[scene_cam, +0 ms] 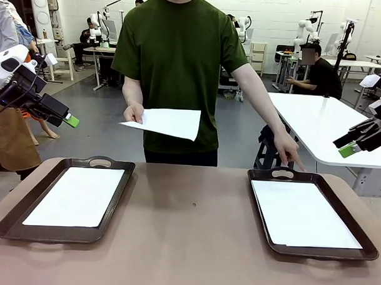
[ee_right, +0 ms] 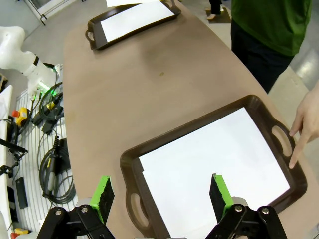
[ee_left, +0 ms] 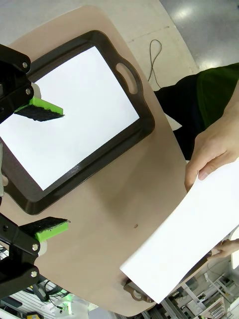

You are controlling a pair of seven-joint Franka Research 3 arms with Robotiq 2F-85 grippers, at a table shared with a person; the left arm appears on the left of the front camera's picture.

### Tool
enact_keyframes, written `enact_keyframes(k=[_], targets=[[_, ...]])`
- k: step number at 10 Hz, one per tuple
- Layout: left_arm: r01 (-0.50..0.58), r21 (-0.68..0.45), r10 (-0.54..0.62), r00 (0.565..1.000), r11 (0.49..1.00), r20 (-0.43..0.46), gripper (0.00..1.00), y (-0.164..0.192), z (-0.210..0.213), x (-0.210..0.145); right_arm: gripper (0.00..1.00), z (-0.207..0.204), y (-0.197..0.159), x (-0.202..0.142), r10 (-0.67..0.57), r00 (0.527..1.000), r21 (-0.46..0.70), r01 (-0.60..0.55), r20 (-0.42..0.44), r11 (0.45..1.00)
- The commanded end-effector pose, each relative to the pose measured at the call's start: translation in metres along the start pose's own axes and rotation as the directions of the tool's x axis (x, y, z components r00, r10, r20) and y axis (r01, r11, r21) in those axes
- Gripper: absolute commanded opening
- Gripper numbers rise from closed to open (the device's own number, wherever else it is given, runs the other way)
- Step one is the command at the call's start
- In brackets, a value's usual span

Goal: Sort the A4 documents.
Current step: Receive the A4 Paper.

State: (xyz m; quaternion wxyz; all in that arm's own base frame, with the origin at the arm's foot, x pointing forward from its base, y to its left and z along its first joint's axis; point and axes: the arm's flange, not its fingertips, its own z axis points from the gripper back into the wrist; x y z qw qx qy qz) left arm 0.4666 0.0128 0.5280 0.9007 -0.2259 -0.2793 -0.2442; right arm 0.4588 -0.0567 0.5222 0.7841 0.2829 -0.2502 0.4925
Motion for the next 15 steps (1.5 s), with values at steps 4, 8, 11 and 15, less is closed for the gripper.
enact_keyframes(k=[4, 8, 11, 15], targets=[[0.004, 0.012, -0.004, 1.000, 1.000, 0.003, 1.00, 0.000, 0.000, 0.000, 1.00, 0.000, 0.000, 0.000, 0.000, 1.000, 0.000, 0.000, 0.000, 1.000], [0.004, 0.012, -0.004, 1.000, 1.000, 0.003, 1.00, 0.000, 0.000, 0.000, 1.00, -0.025, 0.002, 0.000, -0.210, 0.967, 0.236, 0.173, 0.144, 0.956], [0.004, 0.012, -0.004, 1.000, 1.000, 0.003, 1.00, 0.000, 0.000, 0.000, 1.00, -0.069, 0.014, 0.003, -0.513, 0.847, 0.373, 0.434, 0.143, 0.820], [0.004, 0.012, -0.004, 1.000, 1.000, 0.003, 1.00, 0.000, 0.000, 0.000, 1.00, -0.139, 0.014, 0.024, -0.671, 0.735, 0.492, 0.550, 0.099, 0.675]])
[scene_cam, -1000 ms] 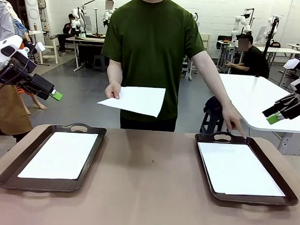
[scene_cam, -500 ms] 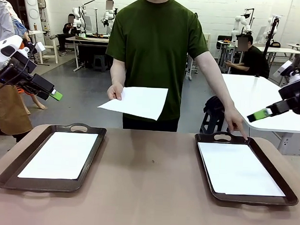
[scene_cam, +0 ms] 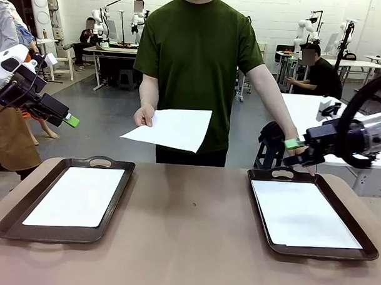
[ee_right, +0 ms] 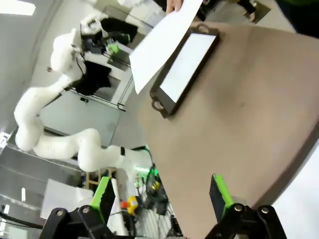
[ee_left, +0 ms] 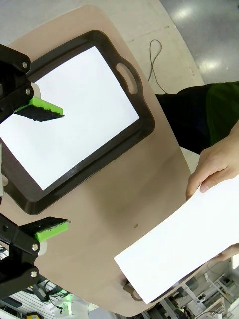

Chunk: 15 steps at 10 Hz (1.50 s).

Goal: Sort the A4 documents.
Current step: Receive the A4 Paper.

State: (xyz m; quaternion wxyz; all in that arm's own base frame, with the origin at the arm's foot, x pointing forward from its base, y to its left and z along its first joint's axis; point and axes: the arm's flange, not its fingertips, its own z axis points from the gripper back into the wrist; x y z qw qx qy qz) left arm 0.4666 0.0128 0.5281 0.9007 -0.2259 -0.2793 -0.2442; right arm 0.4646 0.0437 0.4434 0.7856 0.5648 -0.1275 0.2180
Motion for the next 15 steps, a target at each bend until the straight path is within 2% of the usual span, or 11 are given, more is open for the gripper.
enact_keyframes(k=[1, 5, 7, 11, 15], targets=[[0.004, 0.012, -0.004, 1.000, 1.000, 0.003, 1.00, 0.000, 0.000, 0.000, 1.00, -0.033, -0.005, 0.014, -0.063, 0.998, 0.065, 0.062, 0.027, 0.996], [0.004, 0.012, -0.004, 1.000, 1.000, 0.003, 1.00, 0.000, 0.000, 0.000, 1.00, -0.094, -0.029, 0.050, -0.173, 0.984, 0.090, 0.169, 0.032, 0.981], [0.004, 0.012, -0.004, 1.000, 1.000, 0.003, 1.00, 0.000, 0.000, 0.000, 1.00, -0.114, -0.042, 0.075, -0.252, 0.964, 0.117, 0.242, 0.080, 0.963], [0.004, 0.012, -0.004, 1.000, 1.000, 0.003, 1.00, 0.000, 0.000, 0.000, 1.00, -0.152, -0.040, 0.110, -0.307, 0.944, 0.138, 0.290, 0.121, 0.947], [0.004, 0.012, -0.004, 1.000, 1.000, 0.003, 1.00, 0.000, 0.000, 0.000, 1.00, -0.181, -0.048, 0.123, -0.360, 0.916, 0.147, 0.337, 0.177, 0.930]])
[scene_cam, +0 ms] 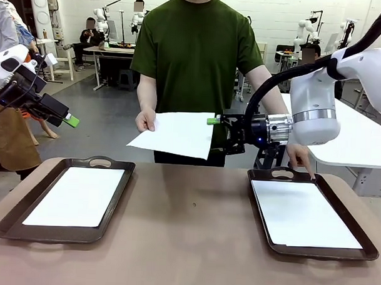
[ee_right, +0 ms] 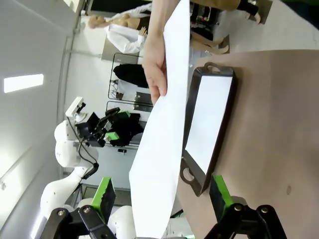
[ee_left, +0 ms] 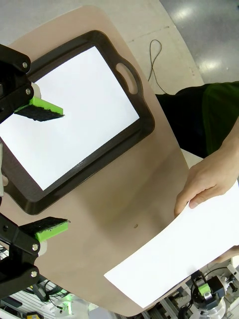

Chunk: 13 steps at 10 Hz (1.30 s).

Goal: Sort the A4 documents.
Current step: Receive the A4 Paper.

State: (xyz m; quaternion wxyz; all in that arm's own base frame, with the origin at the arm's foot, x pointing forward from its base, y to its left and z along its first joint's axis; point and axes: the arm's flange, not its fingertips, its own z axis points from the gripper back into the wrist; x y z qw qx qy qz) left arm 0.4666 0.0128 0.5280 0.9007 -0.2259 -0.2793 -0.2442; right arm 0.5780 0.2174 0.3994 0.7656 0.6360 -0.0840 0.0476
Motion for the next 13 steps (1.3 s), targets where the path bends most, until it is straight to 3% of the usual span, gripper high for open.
enact_keyframes(k=[1, 4, 6, 7, 8, 9, 10, 11, 12, 13], targets=[[0.004, 0.012, -0.004, 1.000, 1.000, 0.003, 1.00, 0.000, 0.000, 0.000, 1.00, -0.013, -0.002, 0.007, -0.036, 0.998, 0.016, 0.035, 0.054, 0.999], [0.004, 0.012, -0.004, 1.000, 1.000, 0.003, 1.00, 0.000, 0.000, 0.000, 1.00, -0.015, -0.004, 0.005, -0.093, 0.991, 0.050, 0.089, 0.096, 0.995], [0.004, 0.012, -0.004, 1.000, 1.000, 0.003, 1.00, 0.000, 0.000, 0.000, 1.00, -0.017, -0.008, -0.002, -0.091, 0.994, 0.038, 0.089, 0.060, 0.995], [0.004, 0.012, -0.004, 1.000, 1.000, 0.003, 1.00, 0.000, 0.000, 0.000, 0.84, -0.016, -0.010, -0.005, -0.086, 0.995, 0.040, 0.084, 0.048, 0.996], [0.004, 0.012, -0.004, 1.000, 1.000, 0.003, 1.00, 0.000, 0.000, 0.000, 0.84, -0.017, -0.011, -0.007, -0.102, 0.994, 0.054, 0.100, 0.029, 0.994], [0.004, 0.012, -0.004, 1.000, 1.000, 0.003, 1.00, 0.000, 0.000, 0.000, 0.68, -0.020, -0.010, -0.014, -0.103, 0.995, 0.057, 0.102, 0.000, 0.993], [0.004, 0.012, -0.004, 1.000, 1.000, 0.003, 1.00, 0.000, 0.000, 0.000, 0.67, -0.022, -0.012, -0.018, -0.104, 0.994, 0.050, 0.104, -0.014, 0.993], [0.004, 0.012, -0.004, 1.000, 1.000, 0.003, 1.00, 0.000, 0.000, 0.000, 0.50, -0.022, -0.013, -0.017, -0.106, 0.994, 0.049, 0.107, -0.010, 0.993], [0.004, 0.012, -0.004, 1.000, 1.000, 0.003, 1.00, 0.000, 0.000, 0.000, 0.49, -0.023, -0.012, -0.015, -0.093, 0.996, 0.058, 0.093, 0.001, 0.994], [0.004, 0.012, -0.004, 1.000, 1.000, 0.003, 1.00, 0.000, 0.000, 0.000, 0.33, -0.022, -0.014, -0.010, -0.093, 0.996, 0.047, 0.092, 0.014, 0.995]])
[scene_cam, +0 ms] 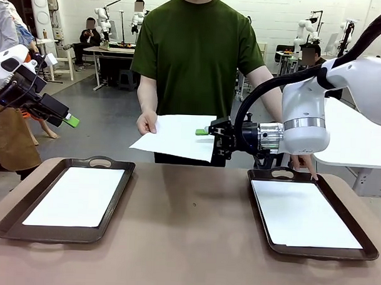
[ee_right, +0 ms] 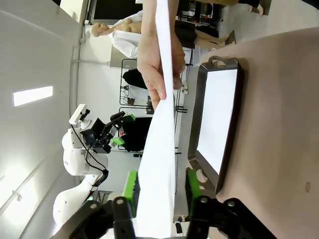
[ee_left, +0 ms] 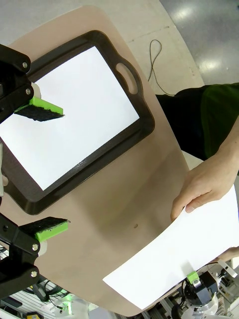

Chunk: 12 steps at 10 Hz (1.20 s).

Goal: Sort the A4 documents.
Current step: Receive the A4 Paper.

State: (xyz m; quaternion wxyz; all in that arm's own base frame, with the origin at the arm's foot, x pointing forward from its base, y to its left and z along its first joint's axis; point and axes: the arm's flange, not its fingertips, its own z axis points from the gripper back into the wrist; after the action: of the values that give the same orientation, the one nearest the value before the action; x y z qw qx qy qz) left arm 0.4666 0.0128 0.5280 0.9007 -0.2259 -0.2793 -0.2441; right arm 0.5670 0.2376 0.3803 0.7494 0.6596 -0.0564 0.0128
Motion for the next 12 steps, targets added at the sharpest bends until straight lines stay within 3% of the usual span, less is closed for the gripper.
enact_keyframes(k=[1, 2, 3, 4, 11, 12], targets=[[0.004, 0.012, -0.004, 1.000, 1.000, 0.003, 1.00, 0.000, 0.000, 0.000, 0.31, 0.000, -0.004, 0.007, -0.021, 1.000, -0.004, 0.021, 0.022, 1.000], [0.004, 0.012, -0.004, 1.000, 1.000, 0.003, 1.00, 0.000, 0.000, 0.000, 0.15, 0.001, -0.007, 0.010, -0.032, 0.999, -0.003, 0.032, 0.030, 0.999], [0.004, 0.012, -0.004, 1.000, 1.000, 0.003, 1.00, 0.000, 0.000, 0.000, 0.13, 0.001, -0.009, 0.010, -0.036, 0.999, -0.004, 0.037, 0.031, 0.999], [0.004, 0.012, -0.004, 1.000, 1.000, 0.003, 1.00, 0.000, 0.000, 0.000, 0.00, 0.002, -0.010, 0.011, -0.041, 0.999, 0.000, 0.041, 0.035, 0.999], [0.004, 0.012, -0.004, 1.000, 1.000, 0.003, 1.00, 0.000, 0.000, 0.000, 0.00, 0.003, -0.002, 0.011, -0.018, 0.999, 0.052, 0.017, 0.033, 0.999], [0.004, 0.012, -0.004, 1.000, 1.000, 0.003, 1.00, 0.000, 0.000, 0.000, 0.00, 0.001, 0.005, 0.010, 0.082, 0.996, 0.078, -0.079, -0.037, 0.994]])
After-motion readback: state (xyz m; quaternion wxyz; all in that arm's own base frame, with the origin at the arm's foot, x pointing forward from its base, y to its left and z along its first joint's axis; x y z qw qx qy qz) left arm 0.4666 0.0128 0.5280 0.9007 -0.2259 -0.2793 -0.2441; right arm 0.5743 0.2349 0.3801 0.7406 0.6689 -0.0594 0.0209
